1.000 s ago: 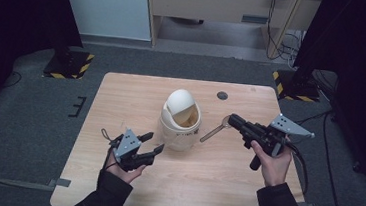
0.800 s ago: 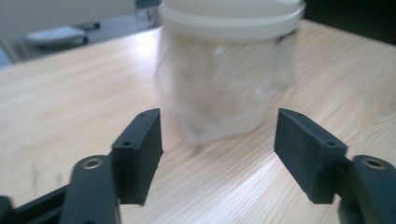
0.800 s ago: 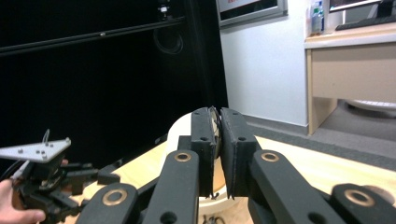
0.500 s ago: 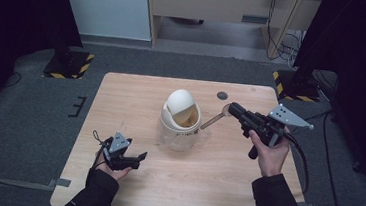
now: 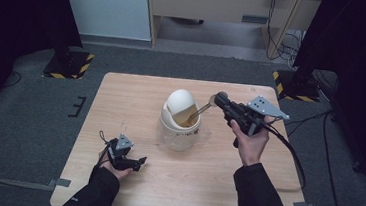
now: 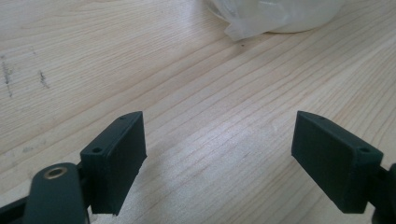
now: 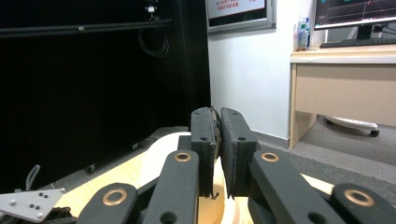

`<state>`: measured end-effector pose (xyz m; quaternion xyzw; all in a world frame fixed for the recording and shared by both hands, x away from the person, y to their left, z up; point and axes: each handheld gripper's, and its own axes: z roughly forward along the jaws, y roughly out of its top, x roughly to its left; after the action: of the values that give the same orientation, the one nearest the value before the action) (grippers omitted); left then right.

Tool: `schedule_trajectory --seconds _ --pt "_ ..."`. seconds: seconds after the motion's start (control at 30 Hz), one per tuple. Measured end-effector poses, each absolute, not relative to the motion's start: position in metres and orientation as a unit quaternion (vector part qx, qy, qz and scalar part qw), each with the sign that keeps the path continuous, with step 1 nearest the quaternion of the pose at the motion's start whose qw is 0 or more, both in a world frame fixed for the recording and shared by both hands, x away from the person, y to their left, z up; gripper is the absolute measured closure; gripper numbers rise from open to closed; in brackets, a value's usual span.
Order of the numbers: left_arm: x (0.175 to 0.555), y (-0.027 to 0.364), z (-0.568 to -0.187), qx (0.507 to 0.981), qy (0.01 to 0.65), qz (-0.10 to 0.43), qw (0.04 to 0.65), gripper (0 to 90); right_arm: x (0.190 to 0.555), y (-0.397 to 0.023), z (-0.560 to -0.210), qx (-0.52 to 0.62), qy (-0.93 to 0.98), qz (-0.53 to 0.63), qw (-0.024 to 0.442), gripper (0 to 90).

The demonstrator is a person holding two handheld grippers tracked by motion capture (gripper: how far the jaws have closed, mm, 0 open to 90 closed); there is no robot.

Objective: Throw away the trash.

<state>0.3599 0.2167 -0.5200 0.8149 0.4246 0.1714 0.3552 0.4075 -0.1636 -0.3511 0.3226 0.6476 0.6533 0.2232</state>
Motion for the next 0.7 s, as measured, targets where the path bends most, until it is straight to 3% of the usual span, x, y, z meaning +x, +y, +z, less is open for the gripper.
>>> schedule_trajectory --seconds 0.7 --pt "0.361 0.219 -0.517 0.810 0.426 0.174 0.363 17.1 0.424 -0.108 -0.419 0.313 0.726 0.576 0.209 83.4"
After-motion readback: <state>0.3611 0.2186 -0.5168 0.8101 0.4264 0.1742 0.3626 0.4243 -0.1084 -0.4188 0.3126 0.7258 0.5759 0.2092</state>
